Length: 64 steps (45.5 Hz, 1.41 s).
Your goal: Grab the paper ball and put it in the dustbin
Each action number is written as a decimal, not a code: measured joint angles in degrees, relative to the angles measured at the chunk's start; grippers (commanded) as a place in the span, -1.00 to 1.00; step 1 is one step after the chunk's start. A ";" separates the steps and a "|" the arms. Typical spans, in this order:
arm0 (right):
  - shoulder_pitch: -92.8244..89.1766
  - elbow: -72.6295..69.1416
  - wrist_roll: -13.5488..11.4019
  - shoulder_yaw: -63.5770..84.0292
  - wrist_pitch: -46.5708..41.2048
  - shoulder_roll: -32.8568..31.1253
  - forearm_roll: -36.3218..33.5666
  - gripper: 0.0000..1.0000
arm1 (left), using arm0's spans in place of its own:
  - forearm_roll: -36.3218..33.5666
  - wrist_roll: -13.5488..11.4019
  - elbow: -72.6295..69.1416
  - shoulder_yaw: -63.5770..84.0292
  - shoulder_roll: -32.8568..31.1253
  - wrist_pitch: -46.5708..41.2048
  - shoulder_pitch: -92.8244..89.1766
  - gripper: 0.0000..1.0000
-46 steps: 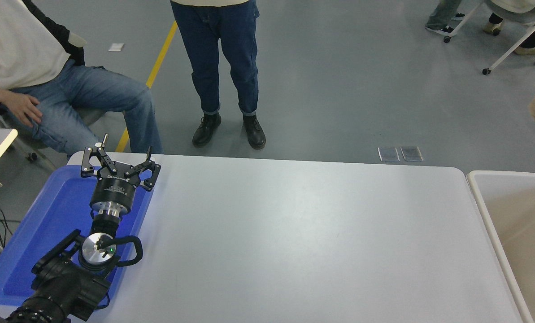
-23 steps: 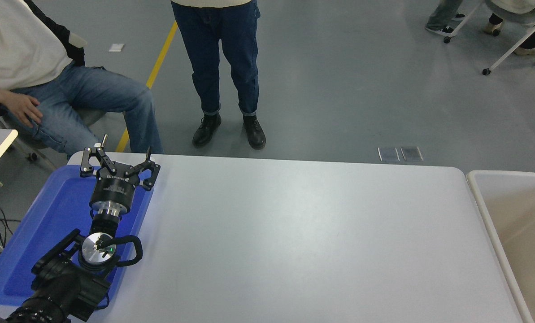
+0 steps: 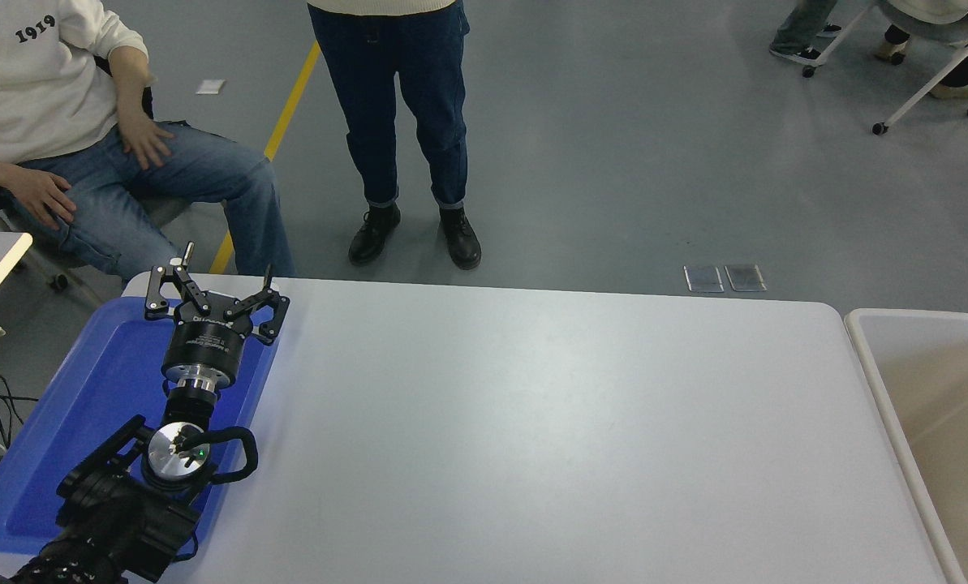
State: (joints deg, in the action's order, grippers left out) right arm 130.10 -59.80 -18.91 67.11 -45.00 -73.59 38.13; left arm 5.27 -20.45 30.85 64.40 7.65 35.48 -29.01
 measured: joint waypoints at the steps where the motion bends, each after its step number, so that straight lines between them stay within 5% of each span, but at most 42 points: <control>1: -0.63 0.47 0.03 -0.09 0.00 -0.11 -0.09 -1.00 | 0.00 0.00 0.00 0.00 0.00 0.00 0.00 1.00; 21: -14.03 7.08 0.45 -5.12 0.19 -1.24 -2.15 -1.00 | 0.00 -0.02 0.00 0.02 0.00 -0.01 0.00 1.00; 37: -30.27 8.89 0.77 -10.19 14.51 2.25 -9.75 -1.00 | 0.00 -0.02 0.00 0.03 0.00 -0.01 0.00 1.00; 49: -48.18 12.69 0.98 -21.43 27.36 9.85 -11.52 -1.00 | 0.00 -0.03 0.00 0.03 0.00 0.02 0.00 1.00; 64: -68.87 26.84 1.27 -37.80 32.95 21.02 -12.06 -1.00 | 0.00 -0.03 0.00 0.03 0.00 0.02 0.00 1.00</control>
State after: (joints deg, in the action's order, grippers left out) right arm 61.23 -32.96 -17.64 29.30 -12.05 -52.57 26.07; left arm 5.27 -20.48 30.85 64.43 7.65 35.51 -29.00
